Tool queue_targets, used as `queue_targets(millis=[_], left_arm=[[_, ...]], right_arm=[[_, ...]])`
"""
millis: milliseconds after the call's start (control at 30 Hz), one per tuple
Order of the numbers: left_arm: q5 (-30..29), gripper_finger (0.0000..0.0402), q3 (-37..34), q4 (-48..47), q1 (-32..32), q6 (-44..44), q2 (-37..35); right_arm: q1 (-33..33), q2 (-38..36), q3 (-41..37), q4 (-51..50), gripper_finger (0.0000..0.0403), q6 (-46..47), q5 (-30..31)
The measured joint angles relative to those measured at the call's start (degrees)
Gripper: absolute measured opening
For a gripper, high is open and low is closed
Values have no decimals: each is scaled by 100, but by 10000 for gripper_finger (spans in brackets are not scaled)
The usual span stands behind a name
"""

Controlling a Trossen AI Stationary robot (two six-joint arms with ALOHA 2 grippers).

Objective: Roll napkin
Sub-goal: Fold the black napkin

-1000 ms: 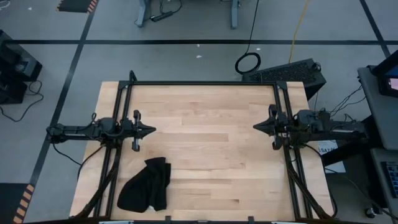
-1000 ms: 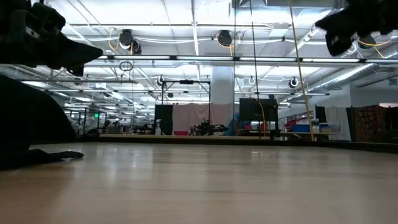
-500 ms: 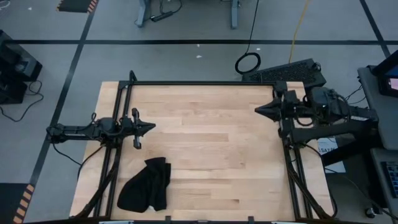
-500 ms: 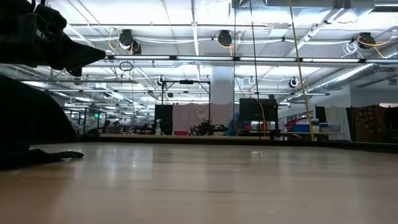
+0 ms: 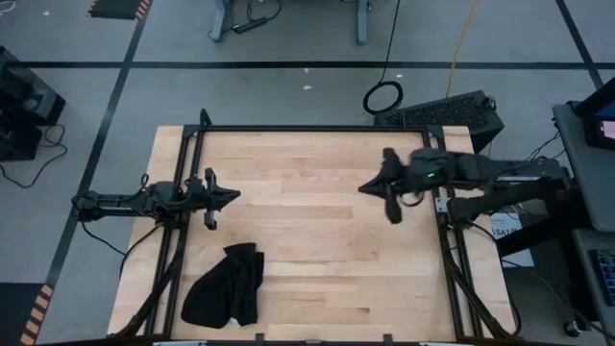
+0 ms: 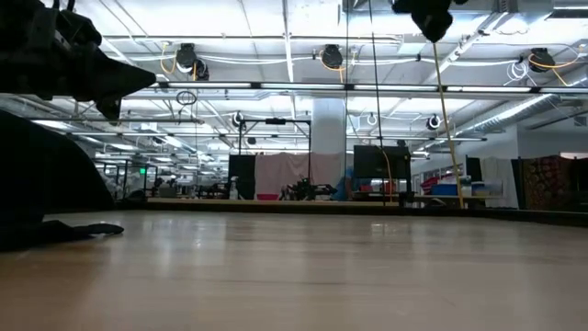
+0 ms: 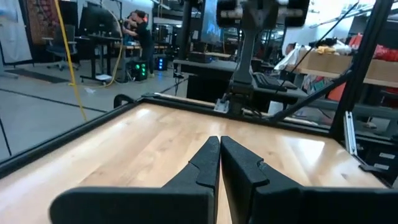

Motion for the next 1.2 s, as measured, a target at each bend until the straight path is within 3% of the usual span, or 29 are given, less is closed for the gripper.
queue_targets(millis=[233, 400, 567, 700, 833, 967, 1067, 1200], left_arm=[[-216, 22, 1070, -499, 0, 81, 481], [-185, 22, 2605, -1183, 0, 208, 1393], [433, 22, 4370, -2520, 0, 102, 2540], [768, 22, 5169, -2902, -2, 428, 3308], [823, 22, 5290, -3110, -19, 505, 3854], [938, 22, 5089, -3600, -240, 50, 4340], [1292, 22, 4675, -3336, -577, -307, 4554], [1111, 22, 4197, -3009, -1060, -930, 4688]], right_arm=[[266, 894, 0, 40, 0, -29, 3], [416, 1543, 0, 202, 0, -20, 4], [520, 2236, 0, 703, 0, -13, 6], [589, 2869, 0, 1170, 0, 33, 4], [644, 3507, 0, 1631, 0, 273, -2], [670, 4137, 0, 2268, 0, 655, -5], [673, 4612, 0, 3158, 0, 995, -19], [670, 5227, 310, 3956, 2, 1051, -328]])
